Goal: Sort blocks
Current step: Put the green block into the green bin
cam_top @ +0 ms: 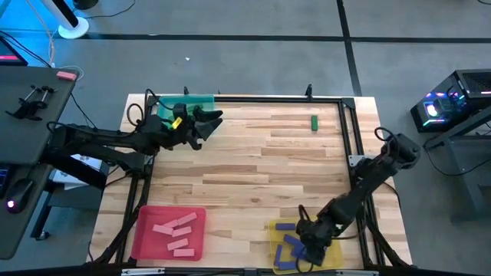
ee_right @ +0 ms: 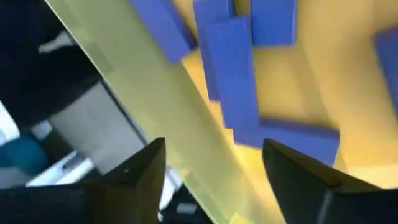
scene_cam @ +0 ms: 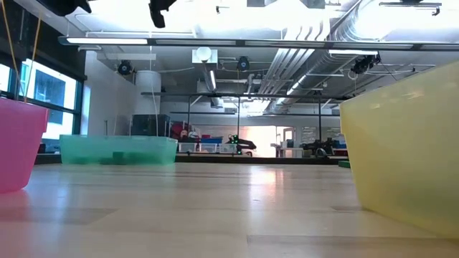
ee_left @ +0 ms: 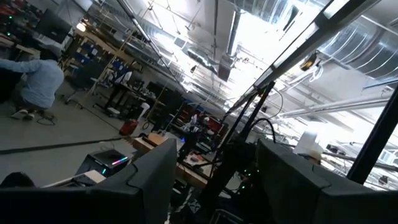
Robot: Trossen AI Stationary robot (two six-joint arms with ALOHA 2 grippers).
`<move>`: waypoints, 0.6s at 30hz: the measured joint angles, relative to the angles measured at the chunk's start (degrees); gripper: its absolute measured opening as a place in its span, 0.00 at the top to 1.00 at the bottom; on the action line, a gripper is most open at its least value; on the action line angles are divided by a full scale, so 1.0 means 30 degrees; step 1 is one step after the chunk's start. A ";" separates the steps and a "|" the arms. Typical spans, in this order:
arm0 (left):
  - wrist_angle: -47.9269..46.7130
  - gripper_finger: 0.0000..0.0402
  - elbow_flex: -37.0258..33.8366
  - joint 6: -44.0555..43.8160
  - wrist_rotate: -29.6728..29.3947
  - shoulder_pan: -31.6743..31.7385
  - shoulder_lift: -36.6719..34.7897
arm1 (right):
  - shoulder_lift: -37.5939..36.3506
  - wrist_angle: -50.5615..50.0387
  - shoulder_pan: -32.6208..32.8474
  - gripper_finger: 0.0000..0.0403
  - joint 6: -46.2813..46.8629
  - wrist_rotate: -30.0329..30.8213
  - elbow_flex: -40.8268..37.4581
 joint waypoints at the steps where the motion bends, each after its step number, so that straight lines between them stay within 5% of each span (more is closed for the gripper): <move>1: 0.0010 0.49 0.0000 0.0012 0.0000 0.0000 0.0000 | 0.0084 -0.0080 -0.0075 0.42 -0.0078 -0.0582 0.0000; 4: 0.0130 0.49 0.0000 0.0019 0.0000 0.0020 -0.0007 | -0.0325 -0.0875 -0.0212 0.37 0.0102 -0.0251 0.0000; 10: 0.0096 0.49 0.0000 -0.0322 0.0000 0.0518 -0.0007 | -0.3570 -0.5080 -0.1649 0.38 0.1678 0.6653 0.0044; 15: 0.0000 0.49 0.0000 0.0506 -0.0109 0.1456 -0.0007 | -0.5173 -1.1451 -0.6187 0.46 0.3808 1.1295 -0.0377; 18: -0.0138 0.49 0.0000 0.0557 -0.0504 0.2409 -0.0007 | -0.6134 -1.2239 -0.9997 0.52 0.6000 1.3168 -0.2302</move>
